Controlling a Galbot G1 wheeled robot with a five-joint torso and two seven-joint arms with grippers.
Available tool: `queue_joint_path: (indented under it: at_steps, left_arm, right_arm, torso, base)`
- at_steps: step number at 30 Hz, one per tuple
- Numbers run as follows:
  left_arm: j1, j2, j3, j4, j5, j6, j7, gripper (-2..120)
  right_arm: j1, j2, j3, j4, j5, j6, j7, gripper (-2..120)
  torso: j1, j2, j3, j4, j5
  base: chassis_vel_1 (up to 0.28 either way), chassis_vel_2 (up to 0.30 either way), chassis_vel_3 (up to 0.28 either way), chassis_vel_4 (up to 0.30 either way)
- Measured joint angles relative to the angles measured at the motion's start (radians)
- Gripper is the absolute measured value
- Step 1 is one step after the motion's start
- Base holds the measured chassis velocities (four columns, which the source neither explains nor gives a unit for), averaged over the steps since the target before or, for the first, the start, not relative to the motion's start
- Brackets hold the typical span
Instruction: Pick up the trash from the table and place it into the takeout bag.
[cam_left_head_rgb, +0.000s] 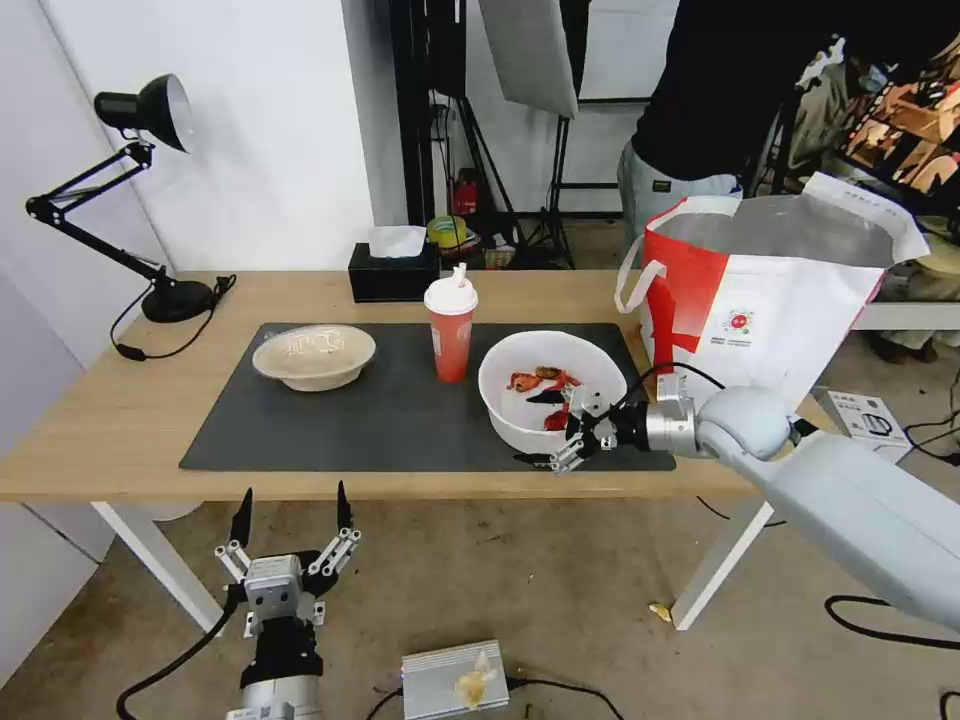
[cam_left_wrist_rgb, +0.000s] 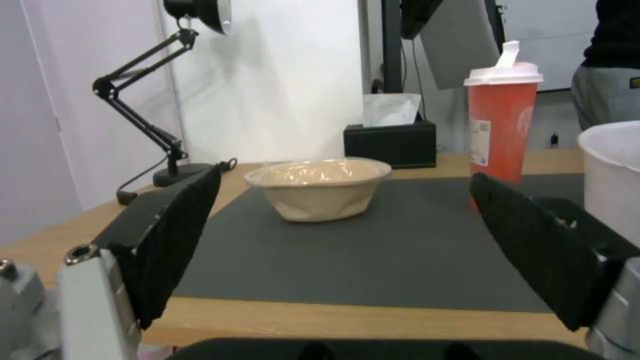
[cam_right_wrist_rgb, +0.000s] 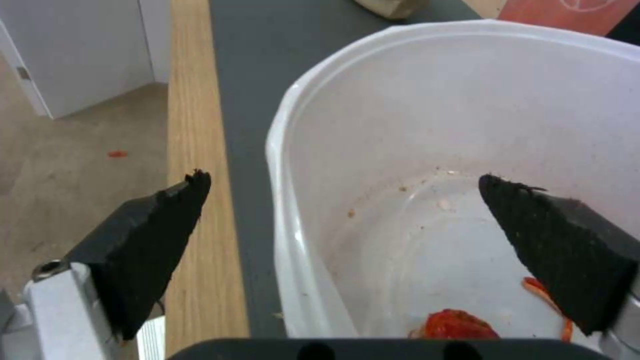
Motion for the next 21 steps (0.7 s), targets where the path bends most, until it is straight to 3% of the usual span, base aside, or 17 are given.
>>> queue_joint_path:
  at_steps: [6, 12, 16, 21]
  left_arm:
    - [-0.001, -0.001, 0.003, 0.001, 0.002, -0.001, 0.000, 100]
    - [-0.002, 0.000, 0.004, 0.003, 0.003, -0.002, 0.000, 100]
    - [-0.003, -0.002, 0.010, 0.010, 0.007, -0.002, -0.001, 100]
    - [-0.003, -0.004, 0.014, 0.018, 0.018, -0.012, -0.001, 100]
  right_arm:
    - [0.008, 0.002, -0.004, -0.011, -0.006, 0.000, 0.000, 76]
    - [0.008, 0.001, -0.004, -0.012, -0.006, -0.001, 0.001, 60]
    - [0.008, 0.003, -0.006, -0.016, -0.011, -0.003, 0.004, 39]
    - [0.010, 0.006, -0.006, -0.020, -0.007, -0.002, 0.004, 22]
  torso:
    - [0.000, 0.000, 0.000, 0.0000, 0.0000]
    - [0.000, 0.000, 0.000, 0.0000, 0.0000]
    - [0.000, 0.000, 0.000, -0.0002, 0.0006]
    - [0.000, 0.000, 0.000, 0.0000, 0.0003]
  base:
    - [0.000, 0.000, 0.000, 0.000]
    - [0.000, 0.000, 0.000, 0.000]
    - [0.000, 0.000, 0.000, 0.000]
    - [0.000, 0.000, 0.000, 0.000]
